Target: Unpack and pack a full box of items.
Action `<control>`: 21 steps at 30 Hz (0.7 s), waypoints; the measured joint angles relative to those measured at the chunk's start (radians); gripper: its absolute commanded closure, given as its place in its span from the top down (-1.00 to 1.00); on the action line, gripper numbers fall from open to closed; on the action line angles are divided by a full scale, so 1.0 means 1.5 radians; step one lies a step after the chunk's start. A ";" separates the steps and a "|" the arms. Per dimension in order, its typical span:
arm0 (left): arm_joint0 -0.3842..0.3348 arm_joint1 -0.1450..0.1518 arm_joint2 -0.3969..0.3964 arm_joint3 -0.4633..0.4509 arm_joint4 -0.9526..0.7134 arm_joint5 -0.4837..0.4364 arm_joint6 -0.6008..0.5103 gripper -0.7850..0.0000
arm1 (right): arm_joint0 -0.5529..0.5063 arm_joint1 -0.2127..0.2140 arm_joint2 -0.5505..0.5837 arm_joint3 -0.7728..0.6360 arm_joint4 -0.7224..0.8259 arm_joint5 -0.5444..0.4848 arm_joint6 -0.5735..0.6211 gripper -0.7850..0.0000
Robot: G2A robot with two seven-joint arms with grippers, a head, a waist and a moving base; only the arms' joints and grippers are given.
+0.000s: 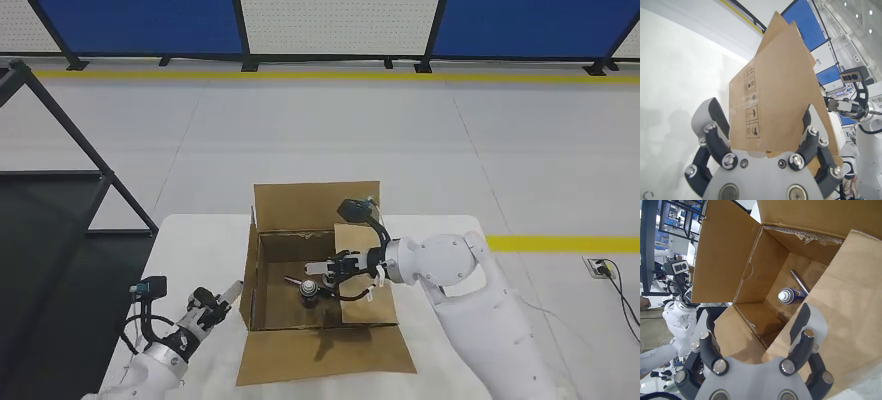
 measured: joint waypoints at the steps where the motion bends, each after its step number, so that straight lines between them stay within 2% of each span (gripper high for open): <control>1: -0.007 0.000 0.011 0.002 0.010 0.005 -0.007 1.00 | -0.001 0.001 0.000 0.001 0.002 -0.002 0.000 1.00; 9: -0.071 -0.002 0.101 0.024 0.124 0.060 -0.065 1.00 | -0.014 0.008 -0.005 -0.007 0.006 -0.034 0.001 1.00; 21: -0.122 -0.006 0.157 0.053 0.210 0.120 -0.128 1.00 | -0.010 0.013 -0.027 0.018 0.020 -0.064 0.000 1.00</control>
